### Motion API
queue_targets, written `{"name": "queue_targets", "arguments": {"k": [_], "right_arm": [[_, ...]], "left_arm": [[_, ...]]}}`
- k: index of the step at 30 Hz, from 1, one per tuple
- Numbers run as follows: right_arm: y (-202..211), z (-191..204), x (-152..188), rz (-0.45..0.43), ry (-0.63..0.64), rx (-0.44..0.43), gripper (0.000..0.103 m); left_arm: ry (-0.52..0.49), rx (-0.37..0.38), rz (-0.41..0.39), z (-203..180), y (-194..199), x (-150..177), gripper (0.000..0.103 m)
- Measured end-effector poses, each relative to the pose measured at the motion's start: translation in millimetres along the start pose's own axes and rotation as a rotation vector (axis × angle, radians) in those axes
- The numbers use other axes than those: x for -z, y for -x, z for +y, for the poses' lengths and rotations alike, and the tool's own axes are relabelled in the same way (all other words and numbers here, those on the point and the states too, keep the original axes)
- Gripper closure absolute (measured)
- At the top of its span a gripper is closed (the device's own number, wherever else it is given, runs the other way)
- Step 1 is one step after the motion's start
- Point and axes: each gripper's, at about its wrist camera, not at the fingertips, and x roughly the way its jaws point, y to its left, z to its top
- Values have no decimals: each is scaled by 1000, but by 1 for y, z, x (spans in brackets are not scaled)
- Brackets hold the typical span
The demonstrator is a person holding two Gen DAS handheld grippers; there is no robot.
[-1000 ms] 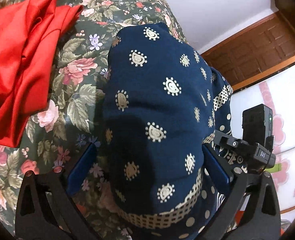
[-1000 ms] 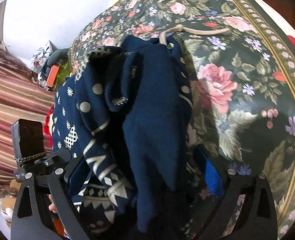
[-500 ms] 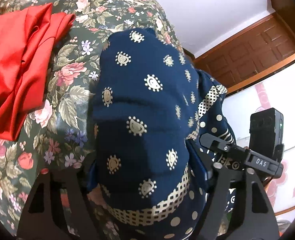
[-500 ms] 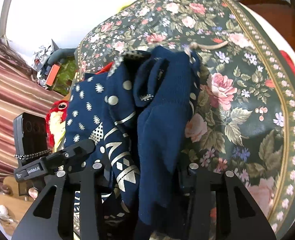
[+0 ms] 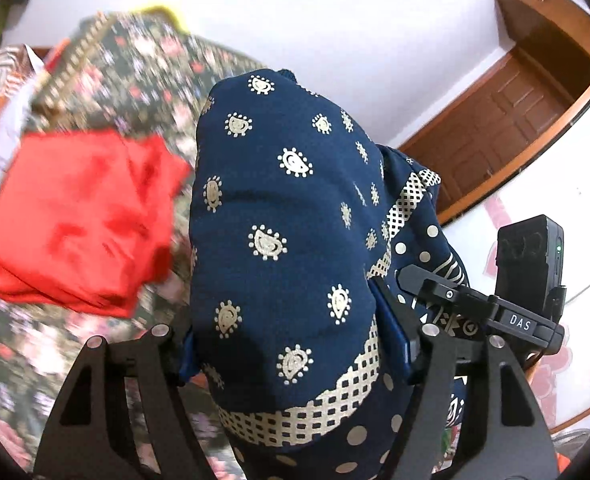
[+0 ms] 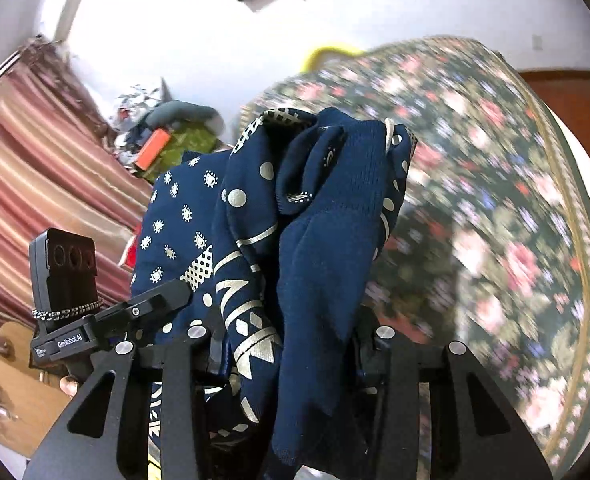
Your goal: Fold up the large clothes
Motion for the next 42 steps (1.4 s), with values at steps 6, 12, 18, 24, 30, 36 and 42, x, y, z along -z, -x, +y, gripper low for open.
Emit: {"name": "queue_targets", "arguments": {"k": [6,12,18,24,30,36,42], "right_arm": [[-40,41,-26,-8,86,-25,65],[-97,61,-40,-11,131,-37,65],[-166,53,-47,43,76,-66,65],[-216,32,-39,57,32,9,65],[-229,2,-36,88,-44,9,59],[-206,10,-30,103,42,126,43],[-164,12,-11,104,148,228,28]], "left_arm": [[7,-30,-99,40,44,-27,31],[73,-54,-146,102,57,-46,31],[94,-138,-139,158,44,-67,31],[139,-238,-101,217,6,-84,33],[146,-333,-108,250,-7,-83,35],[194,-281,-120,246,9,-62,33],[65,-392,-52,203,14,-28,20]]}}
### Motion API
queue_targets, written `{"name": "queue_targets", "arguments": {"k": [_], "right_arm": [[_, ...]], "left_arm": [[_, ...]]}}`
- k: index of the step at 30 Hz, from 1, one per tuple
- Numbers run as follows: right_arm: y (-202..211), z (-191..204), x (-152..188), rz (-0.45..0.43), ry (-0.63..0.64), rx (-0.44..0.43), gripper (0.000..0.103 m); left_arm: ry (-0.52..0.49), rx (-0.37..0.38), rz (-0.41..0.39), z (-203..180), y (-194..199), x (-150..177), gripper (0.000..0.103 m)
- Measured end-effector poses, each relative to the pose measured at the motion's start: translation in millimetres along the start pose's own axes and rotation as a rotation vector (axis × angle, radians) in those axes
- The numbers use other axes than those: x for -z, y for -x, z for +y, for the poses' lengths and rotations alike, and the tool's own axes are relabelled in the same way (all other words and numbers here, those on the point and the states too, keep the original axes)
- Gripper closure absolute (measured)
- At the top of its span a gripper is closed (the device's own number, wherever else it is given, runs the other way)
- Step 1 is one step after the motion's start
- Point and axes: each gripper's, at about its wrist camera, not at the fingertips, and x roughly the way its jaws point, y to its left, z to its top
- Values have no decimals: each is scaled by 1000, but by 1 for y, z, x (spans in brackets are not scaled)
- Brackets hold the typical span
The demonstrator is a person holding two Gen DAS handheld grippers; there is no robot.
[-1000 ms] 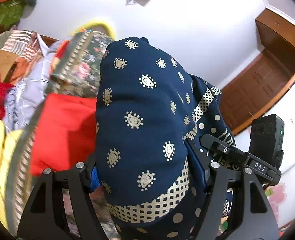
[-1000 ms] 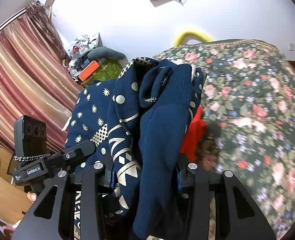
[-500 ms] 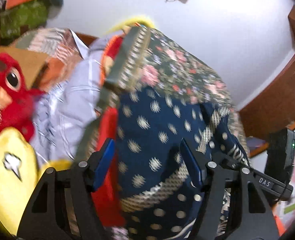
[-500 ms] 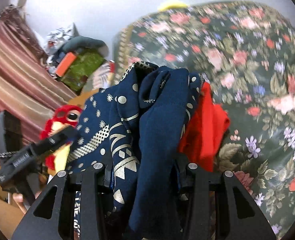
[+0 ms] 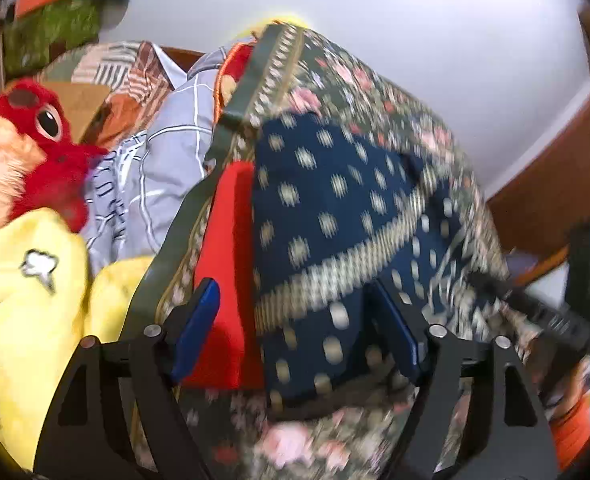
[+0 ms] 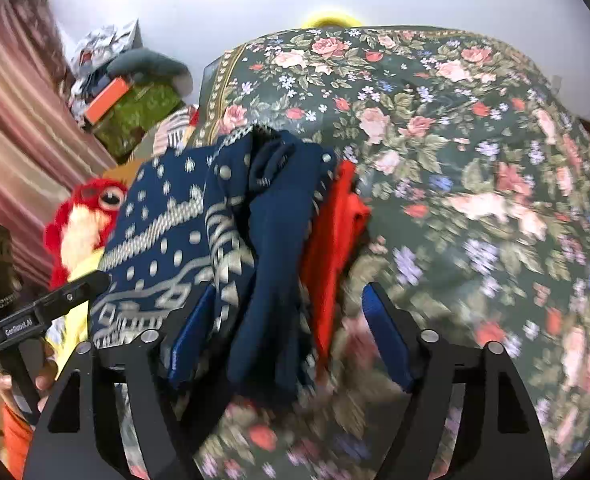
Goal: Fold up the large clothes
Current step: 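Open both tools and pull them back from the jacket bundle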
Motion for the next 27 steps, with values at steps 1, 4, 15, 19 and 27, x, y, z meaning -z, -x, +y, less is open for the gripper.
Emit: {"name": "queue_targets", "arguments": {"k": [1,4,15,19,27], "right_arm": [[5,-1,6,10,7,14,27],[13,-6,20,40,23,51,28],[153,39,43,-212,55,-41,27],[220,70,61,-356,138,-73,27],[334,113,119,-628,250,-103,28]], "left_arm": [[-16,-26,-6,-6,6,8,18],[-50,-76,6,-19,17,30,8],[-160,-121,-99,-92,118,68,9],[-202,-115,-241,-128,187,84,9],[-293,-97,-518,-187,308,146,9]]}}
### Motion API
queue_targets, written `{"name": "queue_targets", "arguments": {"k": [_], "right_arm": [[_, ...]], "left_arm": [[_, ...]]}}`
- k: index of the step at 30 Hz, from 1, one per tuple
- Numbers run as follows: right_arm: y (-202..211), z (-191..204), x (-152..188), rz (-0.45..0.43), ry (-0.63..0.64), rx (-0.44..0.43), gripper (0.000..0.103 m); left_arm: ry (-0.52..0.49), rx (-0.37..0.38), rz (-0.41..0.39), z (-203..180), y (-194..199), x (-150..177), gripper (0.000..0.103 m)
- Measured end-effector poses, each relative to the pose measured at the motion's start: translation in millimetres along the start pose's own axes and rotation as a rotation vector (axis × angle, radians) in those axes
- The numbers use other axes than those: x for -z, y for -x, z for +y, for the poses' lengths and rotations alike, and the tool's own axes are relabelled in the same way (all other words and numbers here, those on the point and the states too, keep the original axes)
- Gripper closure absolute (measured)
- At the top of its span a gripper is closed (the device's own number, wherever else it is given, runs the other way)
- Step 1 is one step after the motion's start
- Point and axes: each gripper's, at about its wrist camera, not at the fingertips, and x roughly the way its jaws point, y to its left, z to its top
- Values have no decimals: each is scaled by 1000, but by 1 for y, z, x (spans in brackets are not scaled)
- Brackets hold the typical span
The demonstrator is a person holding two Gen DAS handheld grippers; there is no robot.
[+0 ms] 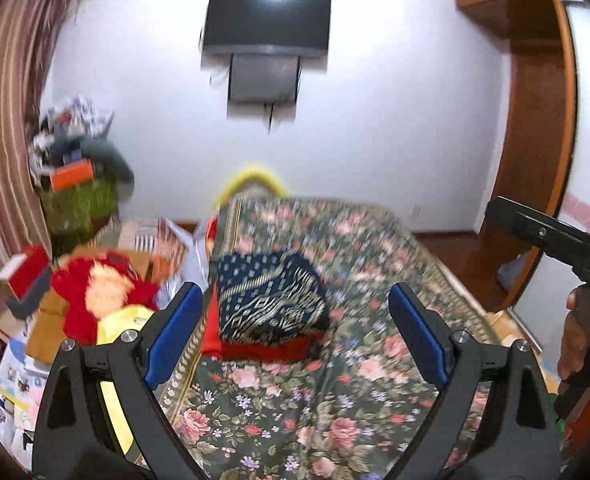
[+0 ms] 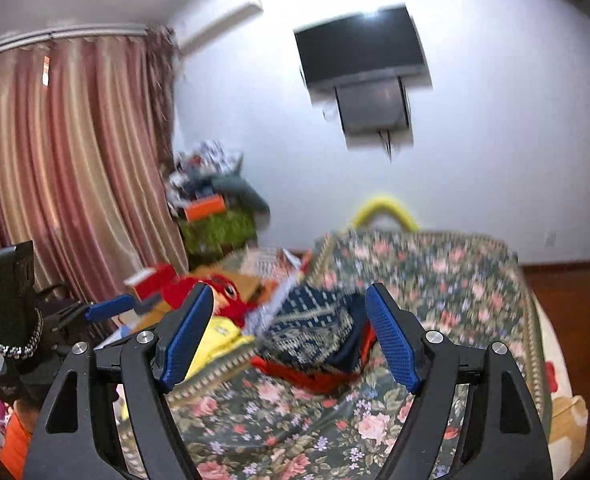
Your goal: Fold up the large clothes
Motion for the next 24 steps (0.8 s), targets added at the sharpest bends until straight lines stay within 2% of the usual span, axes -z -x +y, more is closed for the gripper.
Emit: {"name": "queue_targets", "arguments": {"k": [6,11,14,16,18,24], "right_arm": [[60,32,5,-158,53,20,28],[84,50,16,-230,97,61,27],[86,57,21,-242,109,83,20],[85,58,25,-248,103,101,8],[87,58,28,-257,100,125,0],[92,57,30,-251,98,175,0]], "left_arm": [[-21,-40,-188,-26,85,4,9],[-7,-51,-283,-37,128,16,9],[-1,-56,-311,-40,142,23,7],[0,-79,-324,-42,146,27,2],[3,-93,-335,-45,152,31,1],[14,-94,-328,-48,154,36,1]]}}
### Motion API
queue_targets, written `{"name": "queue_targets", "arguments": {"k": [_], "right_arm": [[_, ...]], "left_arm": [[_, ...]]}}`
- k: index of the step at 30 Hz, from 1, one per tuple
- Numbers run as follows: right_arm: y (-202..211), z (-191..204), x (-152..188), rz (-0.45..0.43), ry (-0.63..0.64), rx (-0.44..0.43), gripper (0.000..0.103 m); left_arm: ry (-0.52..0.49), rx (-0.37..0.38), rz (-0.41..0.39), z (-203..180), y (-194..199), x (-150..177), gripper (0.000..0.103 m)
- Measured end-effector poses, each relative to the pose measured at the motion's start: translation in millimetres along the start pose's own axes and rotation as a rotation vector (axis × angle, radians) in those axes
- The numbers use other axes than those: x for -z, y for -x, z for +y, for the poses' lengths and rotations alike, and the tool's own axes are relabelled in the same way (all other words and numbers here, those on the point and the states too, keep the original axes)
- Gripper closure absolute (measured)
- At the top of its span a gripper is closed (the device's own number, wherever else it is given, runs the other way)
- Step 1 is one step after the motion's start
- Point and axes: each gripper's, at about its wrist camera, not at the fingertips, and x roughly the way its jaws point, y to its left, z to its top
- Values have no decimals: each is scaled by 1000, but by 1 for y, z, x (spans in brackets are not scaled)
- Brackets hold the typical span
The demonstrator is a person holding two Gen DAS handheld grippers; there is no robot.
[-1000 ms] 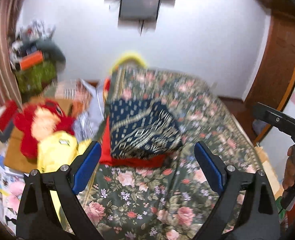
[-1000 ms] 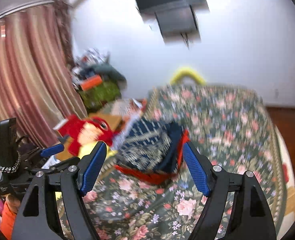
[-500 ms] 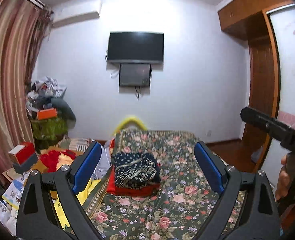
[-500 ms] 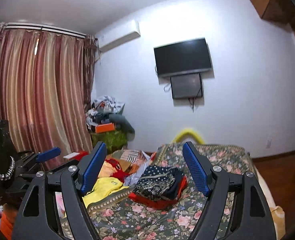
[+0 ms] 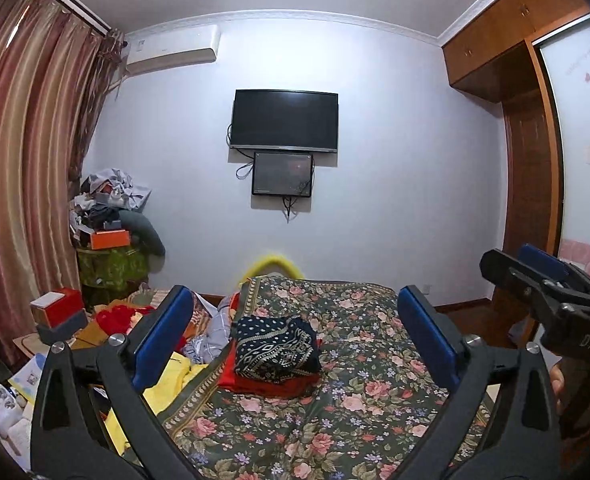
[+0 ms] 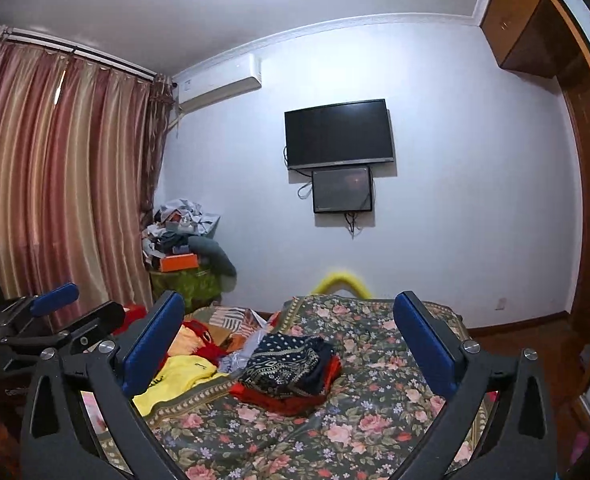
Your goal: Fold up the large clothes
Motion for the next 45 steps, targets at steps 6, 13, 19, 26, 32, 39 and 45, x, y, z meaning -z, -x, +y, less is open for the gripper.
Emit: {"name": "queue_targets", "arguments": {"k": [6,13,19,26,32,39,45], "right_arm": [[2,0,6,16,5,2,0],[4,-2,10,29,5,7,0],[5,-4,13,37,3,13,0],[7,-7,12,43,-5,10,0],[8,-10,9,48,-8,9,0],[11,-15,7,48,-16,14,0],[12,-18,8,50,-23,17,0]], "left_arm": [[14,9,14,1,-1,3,0],[4,11,18,1,-4,6,0],[-7,6,22,-2,-6,8,0],[-21,4,34,-6,-9,11,0],[-32,2,37,-8,-10,13,0],[-39,3,46,-10,-13,13,0],[-36,8,56,-11,-16,15,0]]}}
